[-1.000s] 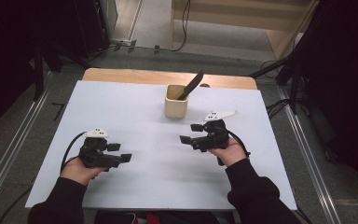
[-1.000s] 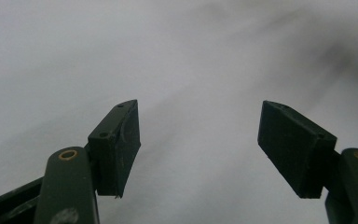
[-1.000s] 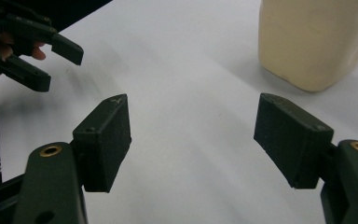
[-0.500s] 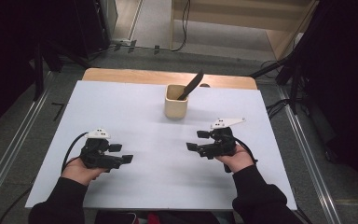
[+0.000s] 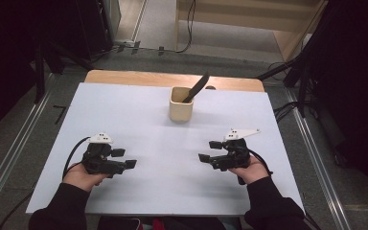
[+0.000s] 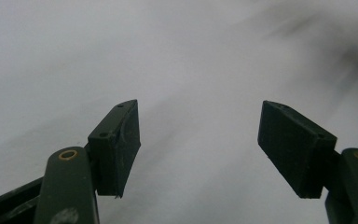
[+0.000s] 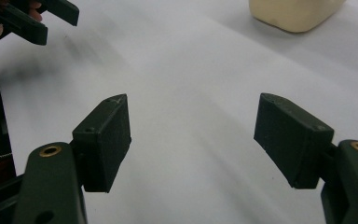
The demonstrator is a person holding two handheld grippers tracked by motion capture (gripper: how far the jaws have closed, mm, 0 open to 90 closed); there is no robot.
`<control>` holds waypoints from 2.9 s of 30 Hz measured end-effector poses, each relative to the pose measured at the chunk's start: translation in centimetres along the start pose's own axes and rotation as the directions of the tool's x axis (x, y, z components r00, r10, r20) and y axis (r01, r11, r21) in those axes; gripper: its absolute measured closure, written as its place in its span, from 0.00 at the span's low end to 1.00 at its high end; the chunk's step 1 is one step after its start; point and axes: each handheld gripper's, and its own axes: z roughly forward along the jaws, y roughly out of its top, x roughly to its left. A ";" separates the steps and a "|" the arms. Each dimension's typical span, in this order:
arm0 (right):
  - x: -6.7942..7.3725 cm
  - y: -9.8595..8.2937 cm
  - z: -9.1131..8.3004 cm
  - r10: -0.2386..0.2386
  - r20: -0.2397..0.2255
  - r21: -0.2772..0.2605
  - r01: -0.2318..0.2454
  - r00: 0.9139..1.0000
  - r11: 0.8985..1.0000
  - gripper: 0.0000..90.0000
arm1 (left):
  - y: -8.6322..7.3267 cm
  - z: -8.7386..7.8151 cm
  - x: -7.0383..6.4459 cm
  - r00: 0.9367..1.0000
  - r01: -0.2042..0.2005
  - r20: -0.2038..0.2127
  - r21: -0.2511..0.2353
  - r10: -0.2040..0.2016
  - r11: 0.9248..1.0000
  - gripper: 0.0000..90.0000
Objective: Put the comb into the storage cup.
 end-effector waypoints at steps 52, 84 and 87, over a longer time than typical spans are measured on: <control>-1.3 -4.2 -3.7 0.021 0.082 0.078 -0.027 0.996 0.997 0.27 | -1.3 -0.5 -0.2 1.000 -0.010 0.016 0.017 0.009 1.000 0.34; -1.6 -4.4 -3.8 0.011 0.084 0.094 -0.019 0.996 0.995 0.27 | -1.4 -0.5 0.0 1.000 -0.008 0.011 0.025 0.008 1.000 0.34; -1.6 -4.4 -3.8 0.011 0.083 0.096 -0.019 0.997 0.995 0.27 | -1.3 -0.5 0.0 1.000 -0.009 0.013 0.027 0.009 1.000 0.34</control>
